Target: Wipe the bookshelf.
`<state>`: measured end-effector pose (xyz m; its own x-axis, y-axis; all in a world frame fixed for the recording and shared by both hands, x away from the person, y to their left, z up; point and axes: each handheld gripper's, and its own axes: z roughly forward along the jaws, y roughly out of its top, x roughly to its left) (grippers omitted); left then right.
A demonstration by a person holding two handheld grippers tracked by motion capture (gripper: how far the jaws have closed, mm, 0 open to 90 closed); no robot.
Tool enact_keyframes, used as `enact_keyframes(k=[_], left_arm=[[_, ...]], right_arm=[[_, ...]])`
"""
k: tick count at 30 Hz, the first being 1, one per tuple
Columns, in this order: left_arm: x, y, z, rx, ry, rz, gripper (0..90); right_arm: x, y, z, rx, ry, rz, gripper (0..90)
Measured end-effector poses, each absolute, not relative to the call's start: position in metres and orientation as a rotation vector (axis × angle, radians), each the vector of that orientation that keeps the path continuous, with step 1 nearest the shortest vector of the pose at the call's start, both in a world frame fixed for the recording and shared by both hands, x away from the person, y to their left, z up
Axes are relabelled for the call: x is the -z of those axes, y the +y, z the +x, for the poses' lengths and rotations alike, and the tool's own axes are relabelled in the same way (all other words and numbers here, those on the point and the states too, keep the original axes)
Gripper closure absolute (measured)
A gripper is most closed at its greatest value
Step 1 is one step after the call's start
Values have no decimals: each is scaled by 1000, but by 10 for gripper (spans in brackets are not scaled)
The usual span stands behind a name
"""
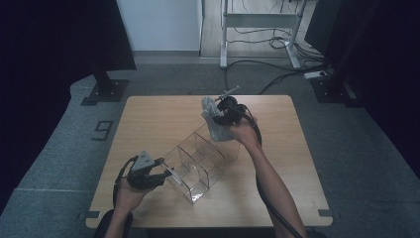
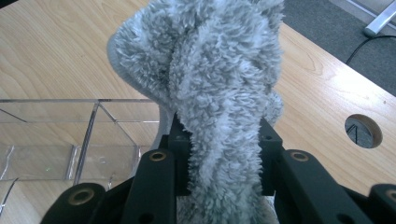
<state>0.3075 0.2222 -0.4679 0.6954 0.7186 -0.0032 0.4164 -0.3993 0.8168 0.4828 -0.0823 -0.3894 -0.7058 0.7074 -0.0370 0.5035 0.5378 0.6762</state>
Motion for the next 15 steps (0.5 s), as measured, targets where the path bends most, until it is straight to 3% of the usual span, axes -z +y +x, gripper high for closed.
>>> enact_keyframes(k=[15], left_arm=[[468,222,307,-441,875,2044,433]], right_arm=[[386,-98,466,-935,2471,997,654]])
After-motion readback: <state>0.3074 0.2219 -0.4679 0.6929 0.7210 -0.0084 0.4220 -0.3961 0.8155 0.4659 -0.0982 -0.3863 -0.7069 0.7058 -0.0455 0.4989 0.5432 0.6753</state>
